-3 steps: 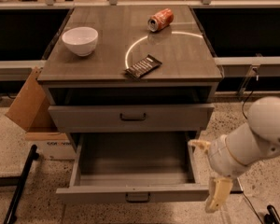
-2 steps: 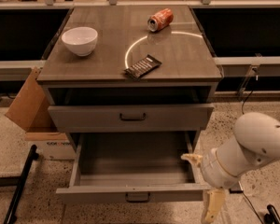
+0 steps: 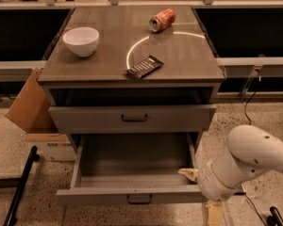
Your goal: Close middle drawer
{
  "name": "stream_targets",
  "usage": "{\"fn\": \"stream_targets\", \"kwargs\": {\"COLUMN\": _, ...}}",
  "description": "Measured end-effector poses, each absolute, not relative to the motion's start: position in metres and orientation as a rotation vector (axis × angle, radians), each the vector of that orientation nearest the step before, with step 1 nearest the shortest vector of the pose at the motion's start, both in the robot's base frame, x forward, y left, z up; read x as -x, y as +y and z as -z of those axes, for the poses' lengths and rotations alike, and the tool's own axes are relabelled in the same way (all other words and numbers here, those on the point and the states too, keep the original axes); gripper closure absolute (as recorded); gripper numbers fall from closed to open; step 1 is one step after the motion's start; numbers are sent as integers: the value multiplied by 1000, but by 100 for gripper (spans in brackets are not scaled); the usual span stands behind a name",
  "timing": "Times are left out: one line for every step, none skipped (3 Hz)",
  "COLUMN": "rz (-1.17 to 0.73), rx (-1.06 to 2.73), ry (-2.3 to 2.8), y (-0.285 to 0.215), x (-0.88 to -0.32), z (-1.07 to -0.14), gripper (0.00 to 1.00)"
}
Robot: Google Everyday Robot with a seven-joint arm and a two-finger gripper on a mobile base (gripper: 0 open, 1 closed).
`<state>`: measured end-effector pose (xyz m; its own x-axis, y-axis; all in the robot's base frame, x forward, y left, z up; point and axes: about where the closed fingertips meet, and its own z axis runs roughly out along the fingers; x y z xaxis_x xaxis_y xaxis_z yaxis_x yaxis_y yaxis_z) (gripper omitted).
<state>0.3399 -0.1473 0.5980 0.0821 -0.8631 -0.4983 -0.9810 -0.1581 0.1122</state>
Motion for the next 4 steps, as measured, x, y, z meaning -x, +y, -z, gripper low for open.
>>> {"fn": "stream_targets", "kwargs": {"rz": -708, "rx": 2113, "ry": 1846, "y": -154, "x": -338, "z": -569, "gripper": 16}}
{"fn": "stream_targets", "kwargs": {"rz": -748, "rx": 2094, "ry": 1831, "y": -167, "x": -333, "z": -536, "gripper": 39}}
{"fn": "stream_targets", "kwargs": {"rz": -744, "rx": 2085, "ry": 1830, "y": -178, "x": -331, "z": -515, "gripper": 63}}
{"fn": "stream_targets", "kwargs": {"rz": -753, "rx": 2063, "ry": 1826, "y": -189, "x": -336, "z": -486, "gripper": 86}}
